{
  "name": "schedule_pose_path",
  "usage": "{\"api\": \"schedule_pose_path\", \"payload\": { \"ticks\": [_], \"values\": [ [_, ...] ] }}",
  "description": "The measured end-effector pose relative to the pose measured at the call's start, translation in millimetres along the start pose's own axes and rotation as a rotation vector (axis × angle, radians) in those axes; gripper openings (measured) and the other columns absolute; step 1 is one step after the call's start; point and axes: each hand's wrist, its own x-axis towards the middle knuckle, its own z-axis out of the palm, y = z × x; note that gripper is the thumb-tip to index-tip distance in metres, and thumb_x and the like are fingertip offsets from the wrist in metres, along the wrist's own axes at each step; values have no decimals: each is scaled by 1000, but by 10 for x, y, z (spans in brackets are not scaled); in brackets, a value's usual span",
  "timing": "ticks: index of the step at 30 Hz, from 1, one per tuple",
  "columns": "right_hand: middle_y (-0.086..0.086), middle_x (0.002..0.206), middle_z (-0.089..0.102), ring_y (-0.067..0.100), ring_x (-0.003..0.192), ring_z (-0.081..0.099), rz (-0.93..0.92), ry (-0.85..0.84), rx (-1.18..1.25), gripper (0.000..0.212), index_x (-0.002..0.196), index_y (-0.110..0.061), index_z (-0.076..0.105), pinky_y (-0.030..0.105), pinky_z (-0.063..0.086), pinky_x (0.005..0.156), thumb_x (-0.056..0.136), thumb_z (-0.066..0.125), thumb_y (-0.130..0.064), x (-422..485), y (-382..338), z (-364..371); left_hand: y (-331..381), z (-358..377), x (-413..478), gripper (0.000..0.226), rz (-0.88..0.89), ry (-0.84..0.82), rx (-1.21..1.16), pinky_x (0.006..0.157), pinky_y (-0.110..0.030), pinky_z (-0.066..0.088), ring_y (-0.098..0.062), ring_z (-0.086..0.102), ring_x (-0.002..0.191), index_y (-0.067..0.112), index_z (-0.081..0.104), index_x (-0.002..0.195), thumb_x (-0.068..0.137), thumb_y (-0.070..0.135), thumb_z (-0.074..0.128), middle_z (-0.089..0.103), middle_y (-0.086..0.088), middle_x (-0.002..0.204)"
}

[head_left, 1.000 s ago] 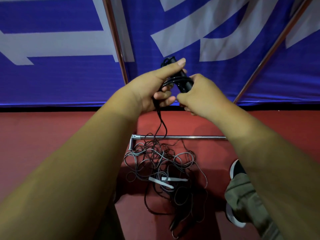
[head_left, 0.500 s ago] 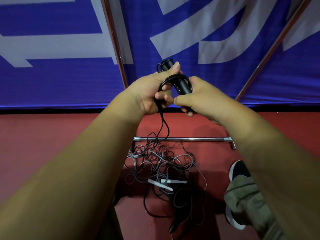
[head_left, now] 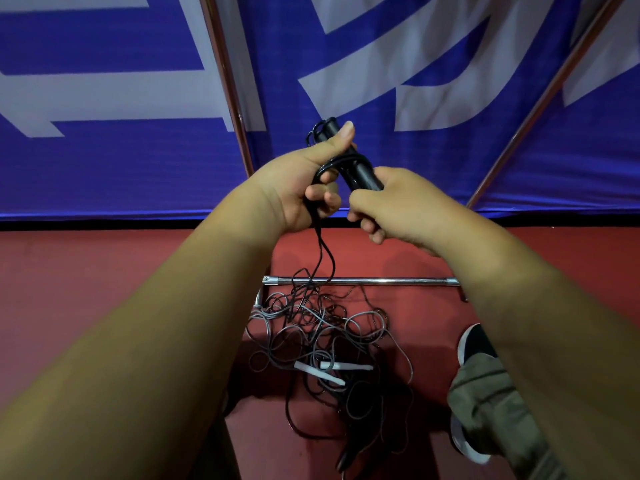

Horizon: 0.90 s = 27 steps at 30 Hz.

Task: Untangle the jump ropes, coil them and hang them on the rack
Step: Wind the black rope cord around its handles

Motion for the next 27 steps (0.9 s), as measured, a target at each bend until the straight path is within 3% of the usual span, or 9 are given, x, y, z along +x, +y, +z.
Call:
{"api": "schedule_pose_path", "payload": {
  "ticks": [3,5,9,12,15,18,21,27],
  "values": [
    [12,93,79,21,66,64,41,-15,27,21,110,-10,64,37,58,62,90,60,-17,30,19,6,-8,-1,10,45,-6,-5,52,45,-20,37,-7,23,41,20,62,107,85,52,83,35,5,59],
    [9,90,76,18,64,59,64,-20,50,20,108,-10,63,35,54,58,89,60,-16,56,29,14,-13,8,7,45,-12,-2,67,46,-20,37,-6,24,41,19,62,106,84,53,83,36,6,59],
    [4,76,62,16,57,48,51,1,42,28,111,-12,63,31,43,50,88,74,-24,81,37,31,-6,25,-26,43,-20,13,116,49,-21,38,-9,24,44,20,62,71,84,57,80,35,6,53],
    [7,79,66,15,53,48,56,27,62,25,115,-14,62,29,41,48,90,64,-13,85,36,17,23,34,-9,45,-14,41,161,49,-22,39,-8,24,44,19,58,92,87,59,78,39,5,60],
    [7,78,69,20,55,51,60,105,38,27,114,-23,65,29,44,48,89,58,-12,101,61,-21,61,43,-11,51,-69,36,342,52,-24,42,-8,28,45,17,60,100,91,66,69,46,5,64],
    [8,78,71,23,56,55,101,137,-10,23,111,-17,64,31,46,49,90,57,-15,139,130,-55,72,0,-43,53,-134,-50,546,51,-26,36,-9,30,48,13,63,99,99,65,56,43,3,64],
    [9,81,75,23,54,58,138,124,-76,22,112,-14,66,32,50,51,91,62,-22,170,176,-65,88,-29,-111,40,-87,-248,660,54,-28,22,-11,23,51,15,63,91,109,48,48,36,1,65],
    [11,76,57,11,45,35,221,-6,178,39,131,5,59,25,28,40,95,55,-8,127,118,-72,221,-192,-218,24,40,-435,715,57,-27,35,-12,38,57,10,65,103,110,26,48,52,-4,76]
  ]
}}
